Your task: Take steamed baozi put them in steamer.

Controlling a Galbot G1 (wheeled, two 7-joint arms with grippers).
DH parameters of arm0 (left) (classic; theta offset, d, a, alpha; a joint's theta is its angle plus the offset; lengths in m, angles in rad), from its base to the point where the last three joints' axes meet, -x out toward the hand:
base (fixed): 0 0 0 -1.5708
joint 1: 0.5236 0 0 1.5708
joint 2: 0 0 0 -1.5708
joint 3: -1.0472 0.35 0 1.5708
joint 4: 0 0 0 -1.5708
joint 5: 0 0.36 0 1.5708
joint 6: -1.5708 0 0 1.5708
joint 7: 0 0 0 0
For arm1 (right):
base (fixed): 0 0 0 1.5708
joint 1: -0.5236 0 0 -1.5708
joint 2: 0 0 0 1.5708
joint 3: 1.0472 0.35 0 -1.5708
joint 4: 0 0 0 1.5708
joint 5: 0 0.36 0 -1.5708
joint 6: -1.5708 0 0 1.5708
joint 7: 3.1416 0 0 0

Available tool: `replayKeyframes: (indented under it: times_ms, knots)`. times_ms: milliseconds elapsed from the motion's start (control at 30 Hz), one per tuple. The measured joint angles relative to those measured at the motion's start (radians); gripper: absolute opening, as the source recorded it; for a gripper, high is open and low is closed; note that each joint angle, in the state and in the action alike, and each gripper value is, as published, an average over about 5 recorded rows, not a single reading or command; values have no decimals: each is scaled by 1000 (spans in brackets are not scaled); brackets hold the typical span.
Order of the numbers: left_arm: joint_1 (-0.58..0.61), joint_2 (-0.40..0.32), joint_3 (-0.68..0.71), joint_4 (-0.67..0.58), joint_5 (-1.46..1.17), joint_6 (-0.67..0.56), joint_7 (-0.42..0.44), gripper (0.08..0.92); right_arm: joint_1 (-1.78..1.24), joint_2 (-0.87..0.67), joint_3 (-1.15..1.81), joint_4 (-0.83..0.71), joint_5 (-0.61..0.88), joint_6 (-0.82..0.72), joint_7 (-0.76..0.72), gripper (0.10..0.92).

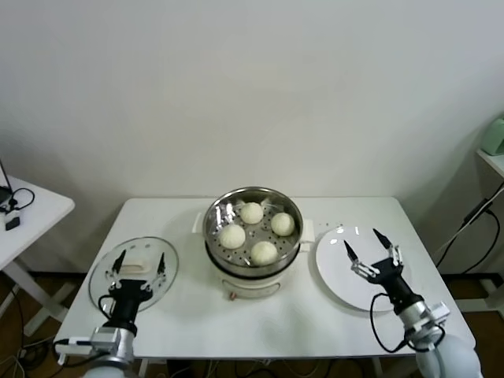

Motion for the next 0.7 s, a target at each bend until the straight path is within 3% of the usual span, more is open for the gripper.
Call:
replayKeyframes:
  times_ms: [700]
  knots:
    - [8, -7, -1, -8, -3, 9, 8, 823, -81, 83, 45, 10, -12, 25, -13, 823]
